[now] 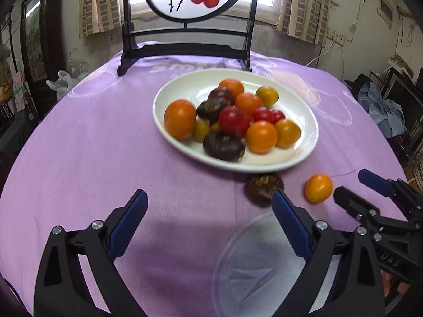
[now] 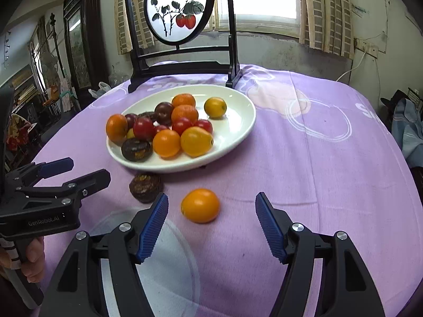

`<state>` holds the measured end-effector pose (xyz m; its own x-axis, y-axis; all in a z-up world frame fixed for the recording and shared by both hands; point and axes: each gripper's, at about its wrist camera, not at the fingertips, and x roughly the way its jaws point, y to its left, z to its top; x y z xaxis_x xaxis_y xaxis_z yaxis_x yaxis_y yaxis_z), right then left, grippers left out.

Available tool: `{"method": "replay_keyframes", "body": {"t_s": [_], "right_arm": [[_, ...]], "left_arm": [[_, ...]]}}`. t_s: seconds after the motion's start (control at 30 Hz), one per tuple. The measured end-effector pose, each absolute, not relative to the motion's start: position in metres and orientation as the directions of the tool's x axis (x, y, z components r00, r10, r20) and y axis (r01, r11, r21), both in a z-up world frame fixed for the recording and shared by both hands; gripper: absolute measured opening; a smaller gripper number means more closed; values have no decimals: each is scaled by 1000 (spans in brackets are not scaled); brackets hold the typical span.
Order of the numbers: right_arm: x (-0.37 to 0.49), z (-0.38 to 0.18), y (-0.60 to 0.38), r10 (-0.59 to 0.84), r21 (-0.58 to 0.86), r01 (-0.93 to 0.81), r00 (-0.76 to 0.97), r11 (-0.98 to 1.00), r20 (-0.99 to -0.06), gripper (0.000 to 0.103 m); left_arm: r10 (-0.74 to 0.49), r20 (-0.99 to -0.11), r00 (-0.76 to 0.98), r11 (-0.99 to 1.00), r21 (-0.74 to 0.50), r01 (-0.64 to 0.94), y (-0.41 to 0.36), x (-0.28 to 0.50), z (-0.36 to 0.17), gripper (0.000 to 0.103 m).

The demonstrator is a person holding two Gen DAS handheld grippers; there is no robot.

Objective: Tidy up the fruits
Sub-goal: 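Grasp an orange-yellow tomato with the right tool while the left tool grasps a dark-brown fruit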

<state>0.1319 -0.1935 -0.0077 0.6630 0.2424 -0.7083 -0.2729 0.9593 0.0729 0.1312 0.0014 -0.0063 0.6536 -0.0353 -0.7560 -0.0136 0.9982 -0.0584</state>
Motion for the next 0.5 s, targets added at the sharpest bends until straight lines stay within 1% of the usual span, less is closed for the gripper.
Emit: {"method": "replay_keyframes", "body": {"t_s": [0.1,0.3,0.5], "right_arm": [[128,-12,-189,231,53,-278,662,959,-713,69],[130,-28,-177,194,3,-289,635,957,-748,69],[139,-33,-173,204,20,-295,611,955,-765,69]], "left_arm": [[-39,-772,634,998,-56,-6,5,128,-17,93],[-61,-784,618,998,-70,10,3,127,-21,93],[-56,-790,611,998,-62,10,2,127,-23,93]]}}
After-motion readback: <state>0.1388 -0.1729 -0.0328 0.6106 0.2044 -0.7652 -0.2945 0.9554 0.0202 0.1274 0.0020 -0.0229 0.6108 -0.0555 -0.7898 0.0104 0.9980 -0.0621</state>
